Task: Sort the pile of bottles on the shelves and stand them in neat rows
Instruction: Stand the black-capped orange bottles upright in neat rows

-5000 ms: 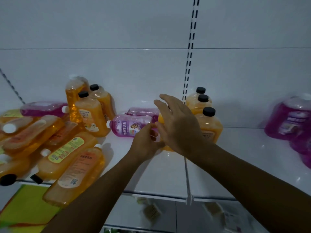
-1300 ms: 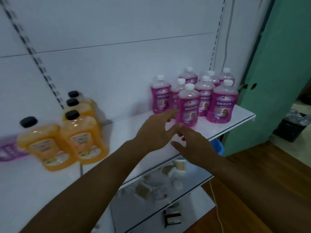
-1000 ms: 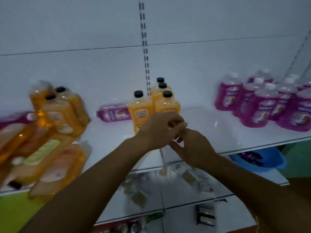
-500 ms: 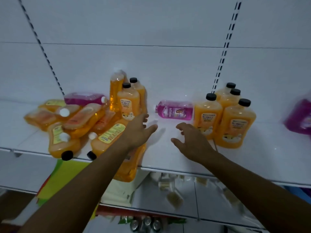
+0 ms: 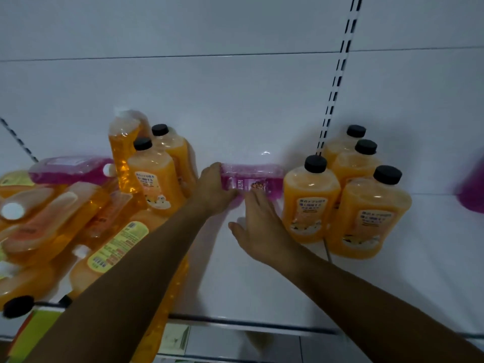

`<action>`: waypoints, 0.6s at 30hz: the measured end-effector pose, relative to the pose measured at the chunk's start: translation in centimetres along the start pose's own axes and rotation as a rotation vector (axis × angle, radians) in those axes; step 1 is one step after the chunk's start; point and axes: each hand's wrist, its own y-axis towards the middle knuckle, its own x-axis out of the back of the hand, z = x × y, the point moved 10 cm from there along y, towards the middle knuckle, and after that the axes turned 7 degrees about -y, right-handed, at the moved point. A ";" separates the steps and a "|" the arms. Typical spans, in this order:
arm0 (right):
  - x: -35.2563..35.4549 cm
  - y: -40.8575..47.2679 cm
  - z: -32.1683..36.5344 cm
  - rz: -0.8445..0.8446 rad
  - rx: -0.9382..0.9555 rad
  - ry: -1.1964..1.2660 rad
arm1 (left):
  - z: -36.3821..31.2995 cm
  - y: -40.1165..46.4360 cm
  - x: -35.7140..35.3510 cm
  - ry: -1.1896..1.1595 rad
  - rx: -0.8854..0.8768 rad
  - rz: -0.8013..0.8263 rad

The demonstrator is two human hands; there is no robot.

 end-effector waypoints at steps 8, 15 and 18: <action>-0.3 5.2 0.5 -0.212 -0.088 -0.469 | 4.0 1.2 -0.3 -0.096 0.183 -0.026; 0.8 5.7 0.3 -0.235 -0.086 -0.582 | 7.0 -0.2 0.3 -0.425 0.452 -0.131; 1.0 5.6 0.5 -0.264 -0.088 -0.568 | 6.7 -1.0 0.8 -0.445 0.442 -0.151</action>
